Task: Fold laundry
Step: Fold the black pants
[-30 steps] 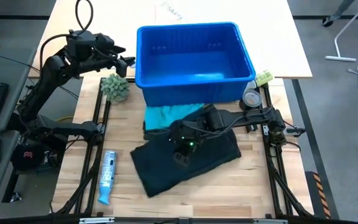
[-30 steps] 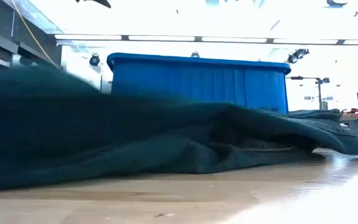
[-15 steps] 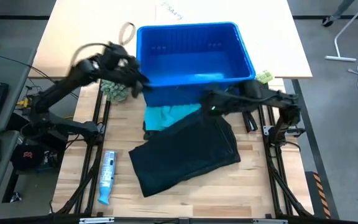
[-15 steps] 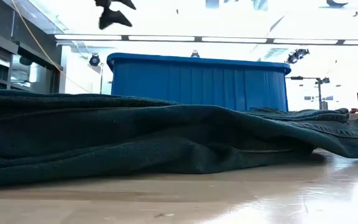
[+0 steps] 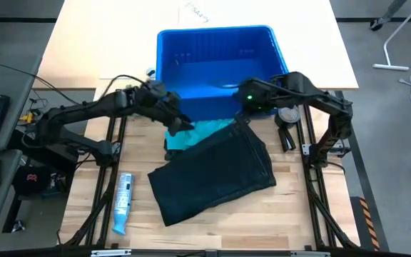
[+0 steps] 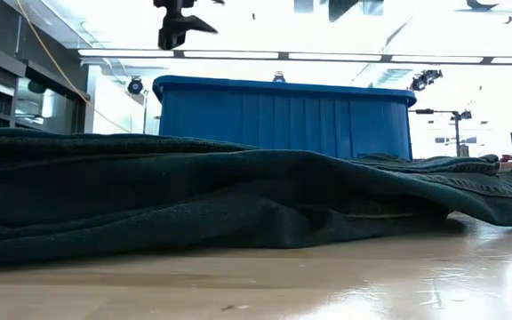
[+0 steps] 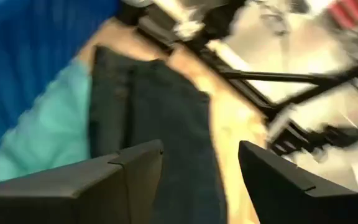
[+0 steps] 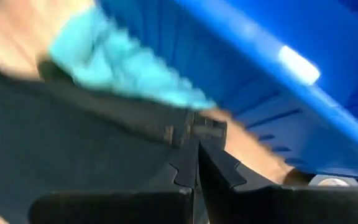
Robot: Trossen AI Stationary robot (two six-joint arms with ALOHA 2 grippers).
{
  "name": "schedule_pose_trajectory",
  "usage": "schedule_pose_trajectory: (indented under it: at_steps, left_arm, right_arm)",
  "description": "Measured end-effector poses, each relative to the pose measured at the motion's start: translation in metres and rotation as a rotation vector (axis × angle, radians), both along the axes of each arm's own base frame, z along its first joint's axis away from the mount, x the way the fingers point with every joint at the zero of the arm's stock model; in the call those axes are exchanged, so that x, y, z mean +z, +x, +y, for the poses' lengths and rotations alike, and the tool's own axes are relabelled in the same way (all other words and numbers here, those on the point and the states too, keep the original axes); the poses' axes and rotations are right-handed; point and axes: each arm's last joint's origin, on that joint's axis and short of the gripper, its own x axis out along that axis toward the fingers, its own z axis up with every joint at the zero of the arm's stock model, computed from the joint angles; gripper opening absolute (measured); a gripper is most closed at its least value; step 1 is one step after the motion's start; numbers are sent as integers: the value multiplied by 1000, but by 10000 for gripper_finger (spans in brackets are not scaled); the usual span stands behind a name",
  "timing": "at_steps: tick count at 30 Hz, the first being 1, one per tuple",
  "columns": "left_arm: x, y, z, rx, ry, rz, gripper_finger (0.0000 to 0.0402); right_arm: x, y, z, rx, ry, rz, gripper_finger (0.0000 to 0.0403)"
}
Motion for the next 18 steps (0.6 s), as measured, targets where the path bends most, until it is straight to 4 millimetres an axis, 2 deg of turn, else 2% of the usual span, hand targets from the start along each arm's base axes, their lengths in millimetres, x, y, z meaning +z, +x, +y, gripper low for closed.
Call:
schedule_pose_trajectory:
  at_steps: [2, 6, 11, 14, 18]
  left_arm:
    - [-12, 6, 1, 83, -12, 59, 147]
    - [-31, 18, 7, 236, 73, 174, 25]
    - [-58, 36, 29, 404, 134, 267, 5]
    - [-73, 44, 48, 506, 183, 305, 3]
    - [-86, 49, 79, 609, 233, 306, 1]
  right_arm:
    - [-17, 6, -3, 67, 15, 67, 0]
    - [-60, 19, -10, 181, -10, 201, 0]
    - [-104, 28, -39, 123, -91, 225, 0]
    - [-121, 26, -63, -1, -166, 227, 0]
    - [-138, 23, -97, -147, -186, 147, 0]
